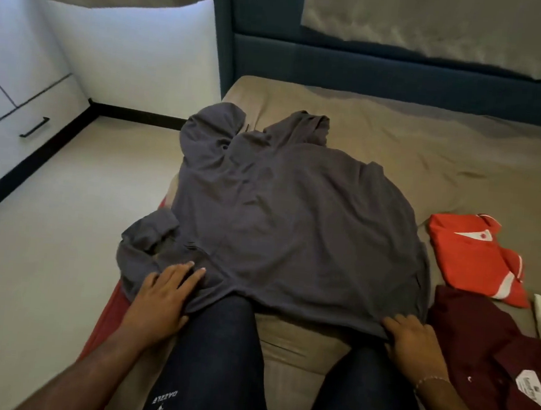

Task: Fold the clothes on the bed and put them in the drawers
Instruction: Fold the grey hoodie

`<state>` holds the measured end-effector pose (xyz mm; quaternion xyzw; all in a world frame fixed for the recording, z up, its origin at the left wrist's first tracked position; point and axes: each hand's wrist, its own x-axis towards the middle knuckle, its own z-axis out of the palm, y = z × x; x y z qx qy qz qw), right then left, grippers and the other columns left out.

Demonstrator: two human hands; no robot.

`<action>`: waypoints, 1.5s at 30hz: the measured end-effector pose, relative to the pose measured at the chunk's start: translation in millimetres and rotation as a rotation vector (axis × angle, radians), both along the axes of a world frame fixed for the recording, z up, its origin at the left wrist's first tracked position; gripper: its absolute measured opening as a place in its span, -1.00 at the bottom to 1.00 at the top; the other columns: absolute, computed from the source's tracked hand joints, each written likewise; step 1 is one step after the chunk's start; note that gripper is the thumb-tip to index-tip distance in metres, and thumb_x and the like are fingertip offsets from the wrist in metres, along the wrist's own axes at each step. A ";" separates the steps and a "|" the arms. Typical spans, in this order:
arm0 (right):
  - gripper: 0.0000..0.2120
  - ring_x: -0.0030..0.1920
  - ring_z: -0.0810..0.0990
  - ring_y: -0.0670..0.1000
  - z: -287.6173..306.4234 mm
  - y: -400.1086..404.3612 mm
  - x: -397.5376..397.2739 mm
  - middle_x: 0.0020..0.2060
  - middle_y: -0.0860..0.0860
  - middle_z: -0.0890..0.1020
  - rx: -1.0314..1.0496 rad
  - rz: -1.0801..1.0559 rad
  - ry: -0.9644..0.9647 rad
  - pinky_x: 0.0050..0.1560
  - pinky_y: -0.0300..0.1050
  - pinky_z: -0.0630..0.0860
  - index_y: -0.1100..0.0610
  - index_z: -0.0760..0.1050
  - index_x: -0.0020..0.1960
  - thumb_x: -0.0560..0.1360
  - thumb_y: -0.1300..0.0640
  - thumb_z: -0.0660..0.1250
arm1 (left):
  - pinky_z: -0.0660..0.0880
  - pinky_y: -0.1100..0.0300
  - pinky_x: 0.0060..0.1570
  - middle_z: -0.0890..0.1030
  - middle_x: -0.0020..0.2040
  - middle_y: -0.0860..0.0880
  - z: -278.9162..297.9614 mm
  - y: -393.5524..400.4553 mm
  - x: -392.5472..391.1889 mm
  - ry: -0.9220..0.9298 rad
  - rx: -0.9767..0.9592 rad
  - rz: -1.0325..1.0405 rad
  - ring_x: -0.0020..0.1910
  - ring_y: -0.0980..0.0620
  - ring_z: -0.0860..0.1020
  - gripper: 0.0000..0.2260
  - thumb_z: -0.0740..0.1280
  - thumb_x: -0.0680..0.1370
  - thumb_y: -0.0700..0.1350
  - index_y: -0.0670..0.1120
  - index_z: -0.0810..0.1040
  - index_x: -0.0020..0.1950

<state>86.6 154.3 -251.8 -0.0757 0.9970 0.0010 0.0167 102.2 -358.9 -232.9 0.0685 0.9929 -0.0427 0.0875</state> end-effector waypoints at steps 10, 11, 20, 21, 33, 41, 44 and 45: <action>-0.59 -0.11 0.69 -0.15 28.2 26.2 -36.5 -0.12 -0.13 0.75 -0.713 -0.299 -0.035 -0.02 -0.46 0.48 0.09 0.70 -0.05 0.35 0.57 0.47 | 0.59 -0.11 0.01 0.71 0.11 -0.10 79.4 -10.7 -137.7 0.299 0.486 0.424 0.03 -0.27 0.66 -0.63 0.43 0.44 -0.23 0.10 0.65 0.19; -0.59 -0.13 0.66 -0.25 38.1 30.0 -51.2 -0.13 -0.20 0.73 -0.787 -0.336 -0.038 -0.05 -0.50 0.48 0.03 0.68 -0.07 0.39 0.54 0.47 | 0.60 -0.09 -0.03 0.71 0.06 -0.09 91.9 -10.3 -161.8 0.303 0.473 0.390 -0.01 -0.25 0.65 -0.67 0.43 0.44 -0.20 0.10 0.64 0.15; -0.57 0.19 0.58 0.35 63.1 10.8 -212.9 0.16 0.30 0.63 -0.599 -0.636 0.026 0.16 0.16 0.52 0.20 0.55 0.29 0.49 0.09 0.52 | 0.43 -0.22 0.40 0.33 0.49 -0.20 81.0 30.5 -330.7 0.052 0.403 0.417 0.46 -0.28 0.37 -0.12 0.58 0.43 0.10 0.05 0.16 0.62; -0.48 0.25 0.53 0.36 61.4 0.3 -209.6 0.23 0.30 0.58 -0.539 -0.636 0.044 0.23 0.21 0.49 0.20 0.51 0.36 0.47 0.06 0.53 | 0.44 -0.25 0.40 0.31 0.50 -0.21 70.2 26.0 -326.2 -0.006 0.370 0.454 0.46 -0.30 0.36 -0.06 0.57 0.41 0.17 0.05 0.11 0.63; -0.69 0.15 0.61 0.02 44.0 -257.3 -135.1 0.12 0.02 0.62 -1.468 -0.508 -0.458 0.25 -0.09 0.55 0.02 0.52 0.25 0.55 0.18 0.47 | 0.53 -0.03 -0.15 0.64 -0.08 -0.22 53.2 7.5 -229.4 0.252 0.513 0.590 -0.11 -0.30 0.61 -0.75 0.21 0.70 0.06 -0.09 0.50 -0.01; -0.70 0.09 0.71 0.26 49.9 -290.1 -115.7 0.18 0.30 0.66 -2.185 -0.506 -0.824 0.03 0.12 0.67 0.24 0.51 0.35 0.65 0.16 0.29 | 0.20 0.34 -0.69 0.52 -0.46 -0.06 75.2 92.2 -137.5 -0.417 2.099 0.998 -0.66 0.13 0.30 -0.77 0.27 0.69 0.01 -0.16 0.55 0.11; -0.86 -0.18 0.76 0.09 50.3 -257.6 -106.5 -0.08 0.25 0.72 -1.808 -0.580 -0.724 -0.27 -0.09 0.66 0.24 0.63 0.05 0.65 0.20 0.32 | 0.43 0.20 -0.48 0.71 -0.13 -0.14 49.1 98.9 -120.7 -0.480 2.019 0.979 -0.40 -0.01 0.59 -0.71 0.28 0.68 0.05 -0.16 0.61 0.18; -0.87 -0.10 0.76 0.08 52.5 -244.7 -102.1 -0.07 0.16 0.75 -1.685 -0.528 -0.666 -0.21 -0.12 0.66 0.20 0.65 0.06 0.63 0.16 0.36 | 0.42 0.19 -0.43 0.70 -0.08 -0.13 37.5 99.0 -118.4 -0.447 1.922 0.989 -0.34 -0.03 0.60 -0.71 0.26 0.69 0.05 -0.14 0.59 0.22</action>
